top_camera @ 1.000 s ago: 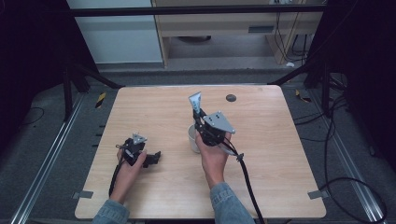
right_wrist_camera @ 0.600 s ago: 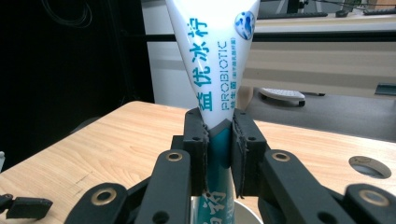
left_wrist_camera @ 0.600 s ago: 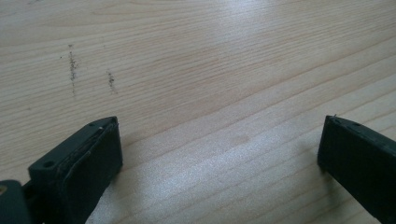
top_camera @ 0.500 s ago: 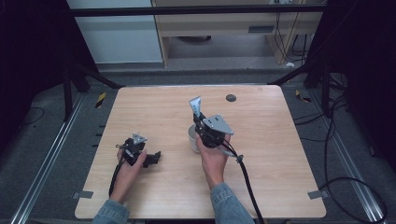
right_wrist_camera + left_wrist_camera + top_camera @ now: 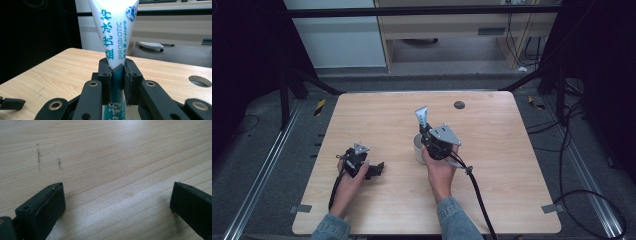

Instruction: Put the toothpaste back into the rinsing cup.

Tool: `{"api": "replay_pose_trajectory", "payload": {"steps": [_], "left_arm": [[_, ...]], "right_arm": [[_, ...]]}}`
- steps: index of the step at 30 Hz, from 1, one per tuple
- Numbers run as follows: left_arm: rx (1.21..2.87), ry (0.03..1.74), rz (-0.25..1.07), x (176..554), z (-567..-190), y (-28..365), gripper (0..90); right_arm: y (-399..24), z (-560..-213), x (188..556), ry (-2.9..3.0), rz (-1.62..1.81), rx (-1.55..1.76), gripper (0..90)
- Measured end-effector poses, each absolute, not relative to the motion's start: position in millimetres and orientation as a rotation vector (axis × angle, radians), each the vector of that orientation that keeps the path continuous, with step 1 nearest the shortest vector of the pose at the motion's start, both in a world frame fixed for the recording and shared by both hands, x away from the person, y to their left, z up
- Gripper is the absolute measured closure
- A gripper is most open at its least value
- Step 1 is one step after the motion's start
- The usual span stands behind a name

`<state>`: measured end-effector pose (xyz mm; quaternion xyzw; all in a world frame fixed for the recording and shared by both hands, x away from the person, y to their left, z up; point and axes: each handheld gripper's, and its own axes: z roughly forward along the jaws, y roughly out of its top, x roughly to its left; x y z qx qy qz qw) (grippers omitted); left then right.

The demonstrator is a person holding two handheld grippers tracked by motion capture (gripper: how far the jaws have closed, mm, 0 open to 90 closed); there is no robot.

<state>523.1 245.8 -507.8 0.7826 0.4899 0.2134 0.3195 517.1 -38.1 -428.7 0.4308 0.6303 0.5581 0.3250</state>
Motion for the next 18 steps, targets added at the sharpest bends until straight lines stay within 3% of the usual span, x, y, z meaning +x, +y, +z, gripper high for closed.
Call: {"api": "replay_pose_trajectory", "payload": {"steps": [18], "left_arm": [[2.057, 1.288, 0.561, 523.1, -507.8, 245.8, 0.0]], "right_arm": [[-39.8, -442.1, 518.5, 1.663, 1.458, 1.177, 78.0]]}}
